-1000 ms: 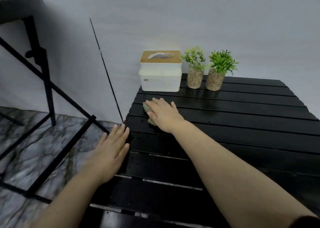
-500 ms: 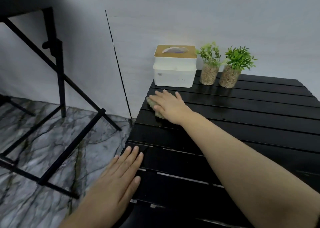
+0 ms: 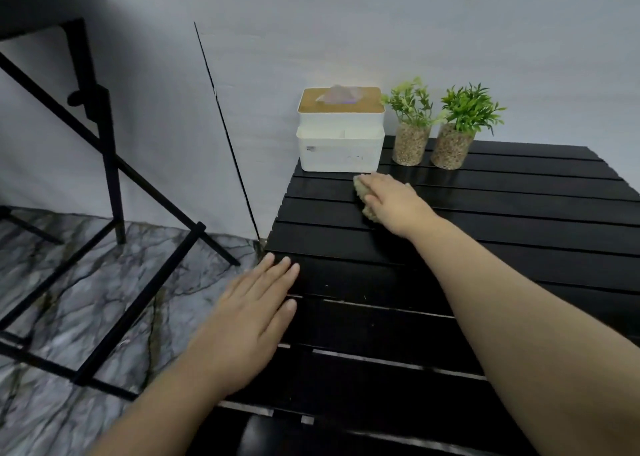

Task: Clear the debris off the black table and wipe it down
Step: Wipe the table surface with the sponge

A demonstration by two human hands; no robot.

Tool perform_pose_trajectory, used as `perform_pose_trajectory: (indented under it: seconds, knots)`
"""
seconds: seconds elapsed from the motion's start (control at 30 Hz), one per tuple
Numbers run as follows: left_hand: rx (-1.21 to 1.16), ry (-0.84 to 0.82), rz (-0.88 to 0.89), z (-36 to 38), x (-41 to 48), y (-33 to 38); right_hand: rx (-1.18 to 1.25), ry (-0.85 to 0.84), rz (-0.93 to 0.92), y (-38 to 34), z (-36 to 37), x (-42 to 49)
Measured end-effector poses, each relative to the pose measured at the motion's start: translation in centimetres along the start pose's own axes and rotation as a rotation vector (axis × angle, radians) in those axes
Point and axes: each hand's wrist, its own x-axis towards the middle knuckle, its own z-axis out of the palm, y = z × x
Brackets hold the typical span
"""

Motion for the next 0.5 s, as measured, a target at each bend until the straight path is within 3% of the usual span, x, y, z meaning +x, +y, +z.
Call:
perform_pose_trajectory:
  seconds: [0.1,0.2,0.27,0.37,0.43,0.5]
  knots:
    - [0.051,0.056,0.000,0.3,7.1,-0.3,0.128,-0.064,-0.209,-0.3,0.3,-3.1]
    - [0.058,-0.029,-0.052,1.5,13.0,-0.4,0.203,-0.074,-0.327,2.2,-1.1,-6.0]
    - [0.060,-0.060,-0.026,2.4,15.3,-0.2,0.179,-0.020,-0.185,4.9,-2.3,-5.5]
    - [0.071,-0.092,-0.032,3.3,16.5,0.0,0.010,0.051,0.186,4.8,-1.8,-3.3]
    - [0.087,-0.092,-0.046,3.7,16.4,-0.1,-0.062,0.102,0.189,2.2,0.0,-2.6]
    - [0.092,-0.092,-0.045,3.7,16.1,0.0,-0.070,0.120,0.012,-0.1,1.7,-2.8]
